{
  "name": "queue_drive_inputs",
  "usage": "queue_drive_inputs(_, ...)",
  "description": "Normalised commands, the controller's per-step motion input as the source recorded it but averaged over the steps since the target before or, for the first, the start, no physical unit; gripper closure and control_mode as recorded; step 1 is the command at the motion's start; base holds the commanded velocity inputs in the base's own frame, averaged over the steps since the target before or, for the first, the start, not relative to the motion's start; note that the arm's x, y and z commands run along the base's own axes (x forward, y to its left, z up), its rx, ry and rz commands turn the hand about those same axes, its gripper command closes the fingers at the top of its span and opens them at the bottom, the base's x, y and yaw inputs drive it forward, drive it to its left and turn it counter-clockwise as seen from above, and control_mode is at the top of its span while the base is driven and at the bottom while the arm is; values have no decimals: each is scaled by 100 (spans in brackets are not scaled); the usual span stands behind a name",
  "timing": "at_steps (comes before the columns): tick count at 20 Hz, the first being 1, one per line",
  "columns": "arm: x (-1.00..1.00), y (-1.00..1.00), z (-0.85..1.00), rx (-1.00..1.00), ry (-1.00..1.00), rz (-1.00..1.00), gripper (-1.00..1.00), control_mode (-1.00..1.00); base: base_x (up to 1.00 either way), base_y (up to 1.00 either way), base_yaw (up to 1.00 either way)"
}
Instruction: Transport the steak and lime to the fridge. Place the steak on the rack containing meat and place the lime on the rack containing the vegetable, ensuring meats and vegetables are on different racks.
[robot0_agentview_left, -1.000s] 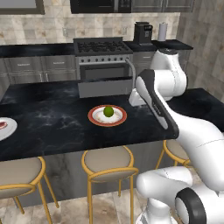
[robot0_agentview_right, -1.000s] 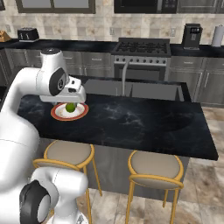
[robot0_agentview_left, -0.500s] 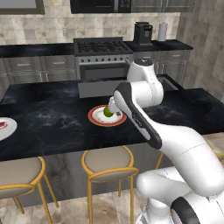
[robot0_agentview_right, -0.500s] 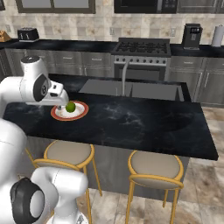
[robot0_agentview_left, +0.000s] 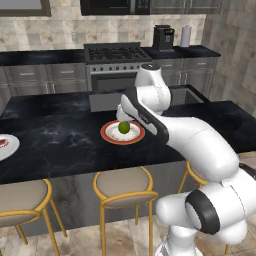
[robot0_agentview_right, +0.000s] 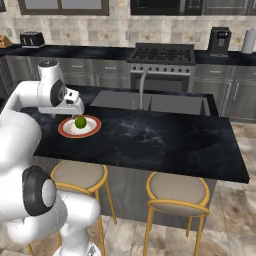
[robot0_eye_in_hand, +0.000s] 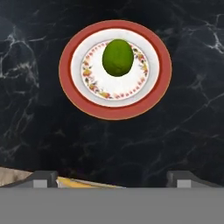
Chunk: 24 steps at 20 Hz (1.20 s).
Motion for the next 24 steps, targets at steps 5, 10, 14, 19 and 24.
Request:
queue_drive_inputs(5, 45, 0, -34, 0, 6, 0, -100, -100, 0, 0, 0)
queue_drive_inputs(10, 40, 1, -23, 0, 7, 0, -100, -100, 0, 0, 0)
queue_drive_inputs(14, 32, 4, -13, 0, 10, 0, -100, -100, 0, 0, 0)
queue_drive_inputs(19, 25, 1, -19, 0, 8, 0, -100, -100, 0, 0, 0)
queue_drive_inputs(24, 32, 3, -19, 0, 10, 0, -100, -100, 0, 0, 0)
